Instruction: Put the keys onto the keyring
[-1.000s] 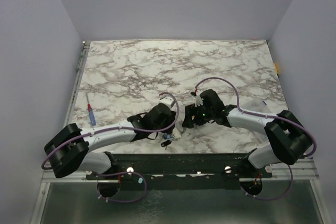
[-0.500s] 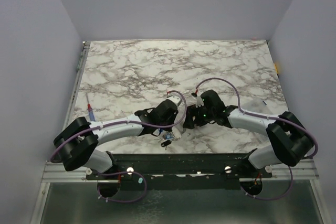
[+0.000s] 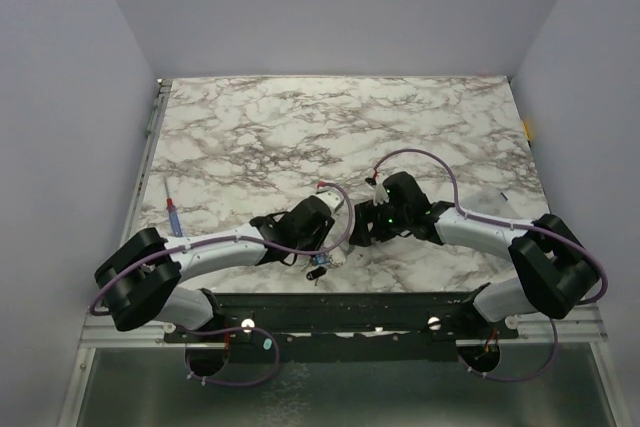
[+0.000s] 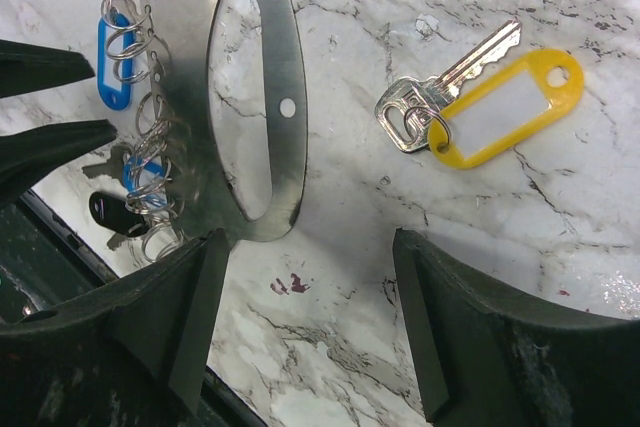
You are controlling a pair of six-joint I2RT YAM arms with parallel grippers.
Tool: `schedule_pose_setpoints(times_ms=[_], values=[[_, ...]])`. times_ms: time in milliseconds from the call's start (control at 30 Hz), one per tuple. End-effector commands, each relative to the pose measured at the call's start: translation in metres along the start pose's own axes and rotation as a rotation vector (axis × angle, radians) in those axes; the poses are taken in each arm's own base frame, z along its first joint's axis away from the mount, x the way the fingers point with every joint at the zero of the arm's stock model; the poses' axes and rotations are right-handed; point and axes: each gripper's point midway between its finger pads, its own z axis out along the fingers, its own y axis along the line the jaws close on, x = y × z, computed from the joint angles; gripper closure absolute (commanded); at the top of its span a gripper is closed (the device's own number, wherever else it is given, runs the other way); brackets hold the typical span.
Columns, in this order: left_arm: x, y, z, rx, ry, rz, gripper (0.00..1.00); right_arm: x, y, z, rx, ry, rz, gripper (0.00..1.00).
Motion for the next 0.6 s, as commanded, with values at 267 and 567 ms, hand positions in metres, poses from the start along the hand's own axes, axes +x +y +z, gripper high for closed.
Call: schedule_pose_setpoints(times_ms=[267,567], values=[[-0.021,-0.019,0.018,0.042,-0.028,-0.114,0.67,0.008,-0.003,-0.001,0.014,0.015,0.006,0.24],[-0.036,-0.024,0.013,0.059,-0.06,-0.167,0.68,0.008,-0.002,0.0,0.005,0.016,0.003,0.24]])
